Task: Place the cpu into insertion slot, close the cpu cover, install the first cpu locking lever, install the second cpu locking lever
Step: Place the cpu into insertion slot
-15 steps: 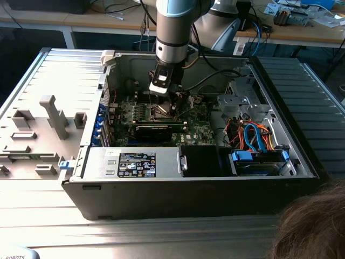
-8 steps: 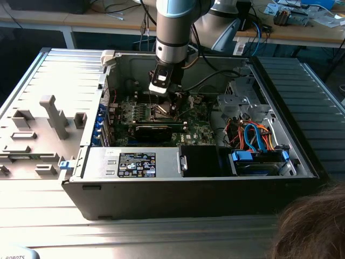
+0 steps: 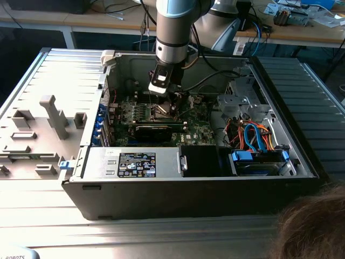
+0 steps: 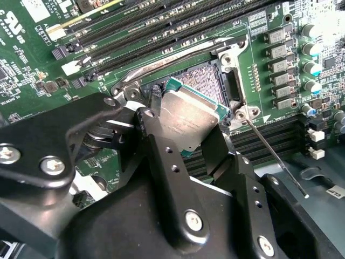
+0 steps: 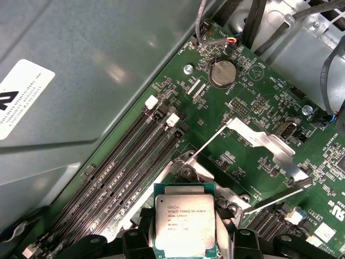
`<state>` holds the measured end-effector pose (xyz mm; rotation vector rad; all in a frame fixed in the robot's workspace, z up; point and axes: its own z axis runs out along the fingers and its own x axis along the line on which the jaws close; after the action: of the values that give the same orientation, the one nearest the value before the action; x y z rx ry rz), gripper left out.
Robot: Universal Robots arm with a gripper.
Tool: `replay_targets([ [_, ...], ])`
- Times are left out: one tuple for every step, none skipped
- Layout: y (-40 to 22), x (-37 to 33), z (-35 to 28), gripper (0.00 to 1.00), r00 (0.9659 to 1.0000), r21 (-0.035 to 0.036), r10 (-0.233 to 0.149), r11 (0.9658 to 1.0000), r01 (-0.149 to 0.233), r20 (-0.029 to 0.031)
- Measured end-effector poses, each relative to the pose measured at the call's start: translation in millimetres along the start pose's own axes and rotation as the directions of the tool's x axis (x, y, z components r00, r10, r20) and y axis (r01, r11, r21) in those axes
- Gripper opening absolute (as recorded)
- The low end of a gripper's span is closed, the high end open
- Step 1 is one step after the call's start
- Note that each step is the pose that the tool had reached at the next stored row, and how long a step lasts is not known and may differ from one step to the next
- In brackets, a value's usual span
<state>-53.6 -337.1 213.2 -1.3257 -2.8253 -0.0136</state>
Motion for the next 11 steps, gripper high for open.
replay_targets([
  [0.0, 0.0, 0.0, 0.54, 1.0, 0.0, 0.001, 1.0, -0.001, 0.0],
  [0.0, 0.0, 0.1, 0.54, 1.0, -0.0001, 0.003, 1.0, -0.003, 0.0],
  [0.0, 0.0, 0.2, 0.54, 1.0, -0.0001, 0.006, 1.0, -0.006, 0.0],
  [0.0, 0.0, 0.2, 0.54, 1.0, -0.0001, 0.007, 1.0, -0.007, 0.0],
  [0.0, 0.0, 0.3, 0.54, 1.0, -0.0002, 0.008, 1.0, -0.008, -0.0001],
  [0.0, 0.0, 0.3, 0.54, 1.0, -0.0002, 0.009, 1.0, -0.009, 0.0],
  [0.0, 0.0, 0.4, 0.54, 0.9999, -0.0003, 0.01, 0.9999, -0.01, 0.0],
  [0.0, 0.0, 0.4, 0.54, 0.9999, -0.0003, 0.012, 0.9999, -0.012, 0.0],
  [0.0, 0.0, 0.5, 0.54, 0.9999, -0.0003, 0.013, 0.9999, -0.013, 0.0],
  [0.0, 0.0, 0.5, 0.54, 0.9999, -0.0003, 0.014, 0.9999, -0.014, 0.0],
  [0.0, 0.0, 0.6, 0.54, 0.9999, -0.0004, 0.016, 0.9999, -0.016, 0.0],
])
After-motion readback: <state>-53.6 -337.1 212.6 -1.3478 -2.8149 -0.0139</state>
